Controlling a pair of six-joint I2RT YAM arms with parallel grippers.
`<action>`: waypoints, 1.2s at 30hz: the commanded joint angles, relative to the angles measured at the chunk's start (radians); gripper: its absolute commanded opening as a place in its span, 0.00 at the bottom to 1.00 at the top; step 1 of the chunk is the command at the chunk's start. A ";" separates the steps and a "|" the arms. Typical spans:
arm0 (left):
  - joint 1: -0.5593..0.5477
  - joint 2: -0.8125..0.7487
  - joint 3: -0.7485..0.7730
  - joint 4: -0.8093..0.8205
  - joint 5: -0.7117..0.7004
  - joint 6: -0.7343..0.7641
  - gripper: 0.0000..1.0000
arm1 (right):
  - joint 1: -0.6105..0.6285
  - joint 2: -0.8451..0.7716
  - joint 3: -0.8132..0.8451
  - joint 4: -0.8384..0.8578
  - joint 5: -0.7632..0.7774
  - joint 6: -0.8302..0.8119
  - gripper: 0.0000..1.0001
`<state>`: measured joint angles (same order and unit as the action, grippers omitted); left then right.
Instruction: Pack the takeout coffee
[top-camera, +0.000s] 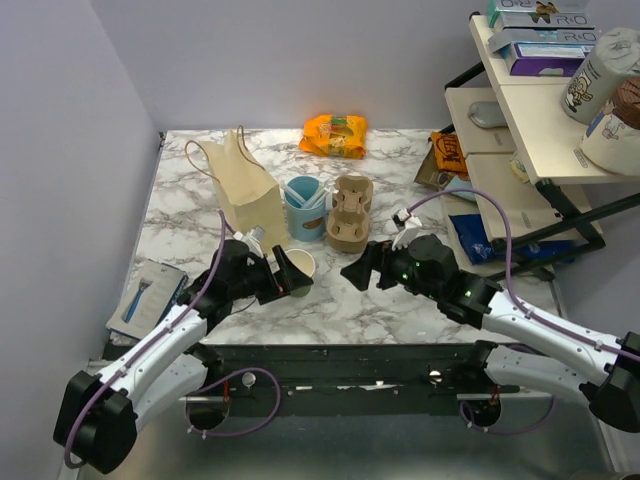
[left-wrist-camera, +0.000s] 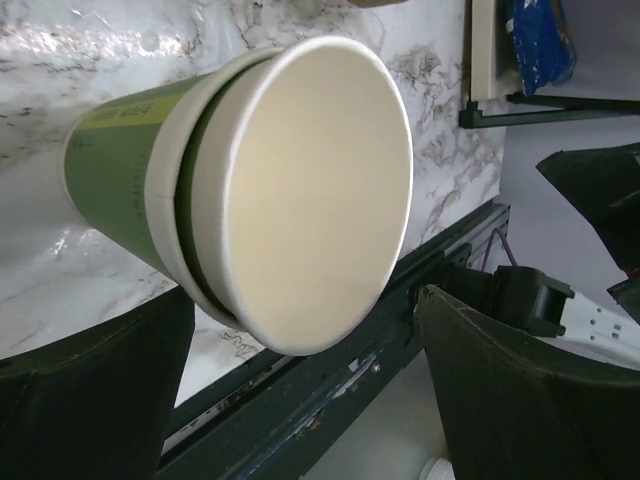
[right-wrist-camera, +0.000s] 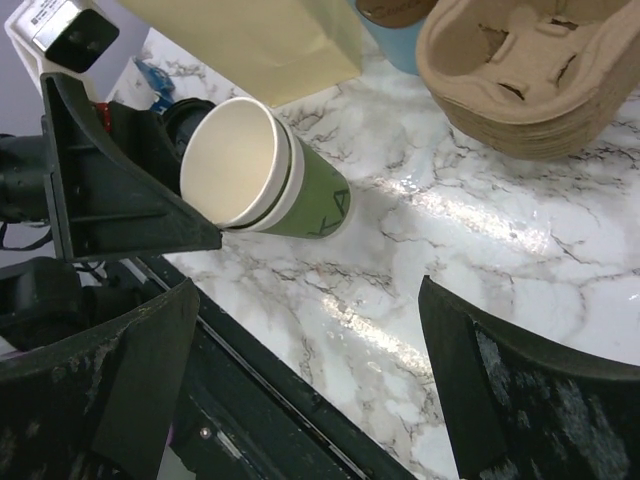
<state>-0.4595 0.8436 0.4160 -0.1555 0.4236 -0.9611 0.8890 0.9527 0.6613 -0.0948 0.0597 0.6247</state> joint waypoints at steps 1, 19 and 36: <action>-0.071 0.031 0.018 0.077 -0.086 -0.039 0.99 | 0.005 0.055 0.046 -0.028 0.066 -0.022 1.00; -0.079 -0.256 0.222 -0.581 -0.574 -0.028 0.99 | 0.057 0.621 0.567 -0.256 -0.052 -0.062 0.77; -0.079 -0.276 0.218 -0.656 -0.631 -0.056 0.99 | 0.082 0.727 0.646 -0.296 -0.047 -0.019 0.49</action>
<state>-0.5381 0.5880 0.6338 -0.7811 -0.1707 -1.0016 0.9630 1.6535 1.2751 -0.3573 0.0238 0.5869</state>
